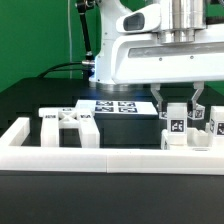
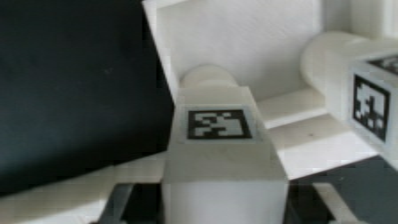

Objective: Assemble chair

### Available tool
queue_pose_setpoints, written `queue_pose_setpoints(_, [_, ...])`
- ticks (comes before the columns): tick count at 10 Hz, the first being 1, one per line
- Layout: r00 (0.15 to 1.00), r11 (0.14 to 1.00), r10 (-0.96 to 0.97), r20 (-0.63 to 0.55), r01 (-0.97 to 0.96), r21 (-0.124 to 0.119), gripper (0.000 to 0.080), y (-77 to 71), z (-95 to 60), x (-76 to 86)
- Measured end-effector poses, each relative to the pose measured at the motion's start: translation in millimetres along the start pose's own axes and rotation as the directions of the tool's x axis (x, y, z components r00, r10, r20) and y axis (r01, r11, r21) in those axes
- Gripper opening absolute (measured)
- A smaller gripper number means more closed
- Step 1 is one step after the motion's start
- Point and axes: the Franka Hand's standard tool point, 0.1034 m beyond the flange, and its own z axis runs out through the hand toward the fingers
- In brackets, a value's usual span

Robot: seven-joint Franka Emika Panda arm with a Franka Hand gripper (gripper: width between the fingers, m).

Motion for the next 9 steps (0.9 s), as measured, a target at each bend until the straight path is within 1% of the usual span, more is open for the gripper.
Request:
queue_pose_setpoints(2, [0.981, 0.981, 0.192, -0.006, -0.192, -0.004, 0.0289, -0.5, 0.1, -0.5])
queue_pose_setpoints(4, [0.935, 0.935, 0.354, -0.008, -0.354, -0.008, 0.0289, -1.0, -0.1, -1.0])
queue_pose_setpoints(5, [0.890, 0.890, 0.456, -0.011, -0.456, -0.009, 0.0289, -1.4, 0.0, -1.3])
queue_pose_setpoints(8, [0.767, 0.767, 0.642, -0.019, -0.642, -0.004, 0.0290, -5.7, 0.3, -3.1])
queue_pose_setpoints(9, [0.757, 0.757, 0.653, -0.020, -0.653, -0.005, 0.0290, -5.9, 0.2, -3.2])
